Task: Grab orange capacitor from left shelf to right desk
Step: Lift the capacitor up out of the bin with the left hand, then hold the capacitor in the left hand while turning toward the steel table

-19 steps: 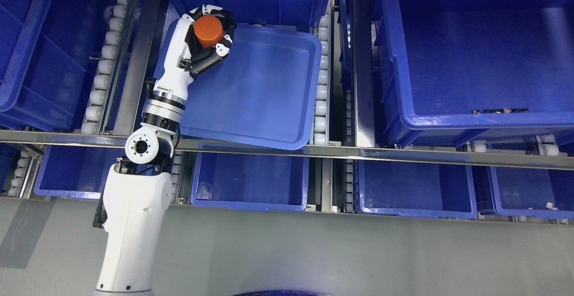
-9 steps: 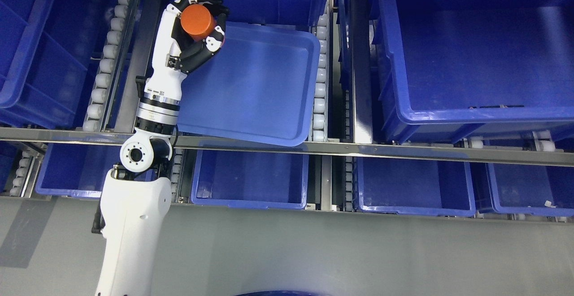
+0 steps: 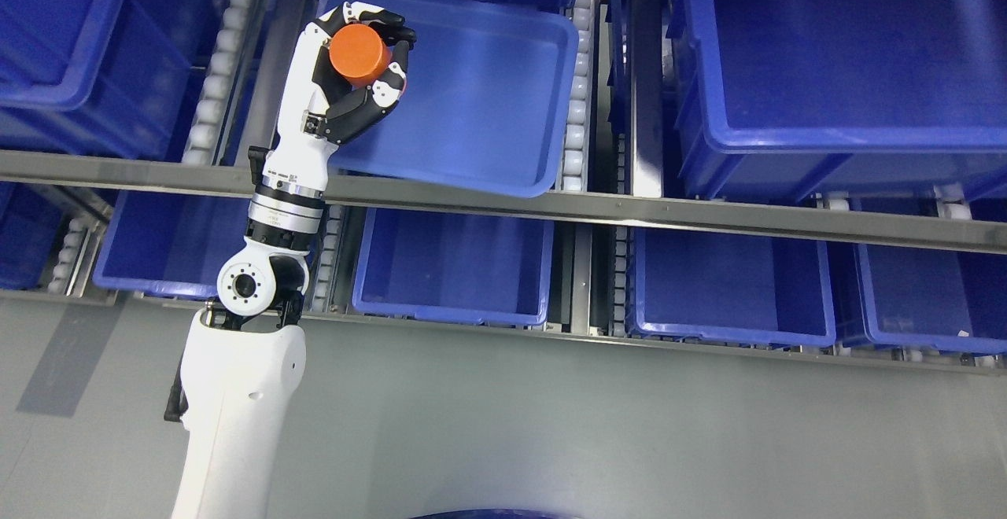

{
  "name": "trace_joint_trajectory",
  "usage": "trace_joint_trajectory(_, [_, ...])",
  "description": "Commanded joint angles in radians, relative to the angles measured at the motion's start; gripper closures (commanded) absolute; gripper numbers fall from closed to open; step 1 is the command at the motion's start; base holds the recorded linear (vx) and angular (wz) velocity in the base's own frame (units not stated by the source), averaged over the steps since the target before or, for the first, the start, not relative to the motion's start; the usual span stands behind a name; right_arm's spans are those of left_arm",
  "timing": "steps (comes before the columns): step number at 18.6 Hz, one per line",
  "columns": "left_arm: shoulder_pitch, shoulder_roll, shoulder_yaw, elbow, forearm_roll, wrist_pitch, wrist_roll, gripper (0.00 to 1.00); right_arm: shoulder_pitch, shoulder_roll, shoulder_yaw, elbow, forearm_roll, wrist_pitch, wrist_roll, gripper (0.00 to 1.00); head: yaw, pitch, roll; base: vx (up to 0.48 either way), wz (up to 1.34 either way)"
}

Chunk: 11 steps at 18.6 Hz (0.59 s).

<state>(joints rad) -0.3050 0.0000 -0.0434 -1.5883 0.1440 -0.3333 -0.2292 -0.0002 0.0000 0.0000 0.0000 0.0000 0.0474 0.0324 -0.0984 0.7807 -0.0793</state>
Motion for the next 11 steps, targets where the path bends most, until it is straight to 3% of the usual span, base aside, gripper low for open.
trace_joint_trajectory(1, [0.009,0.017,-0.01,-0.032,0.022,-0.004,-0.001,0.97,0.002,-0.017,-0.011,-0.034,0.0,-0.004,0.0,0.0,0.0,0.0,0.0,-0.209,0.14])
trace_joint_trajectory(11, [0.041,0.017,-0.003,-0.064,0.037,-0.045,-0.006,0.96,0.002,-0.017,-0.011,-0.034,0.0,-0.004,0.0,0.0,0.0,0.0,0.0,-0.23,-0.14])
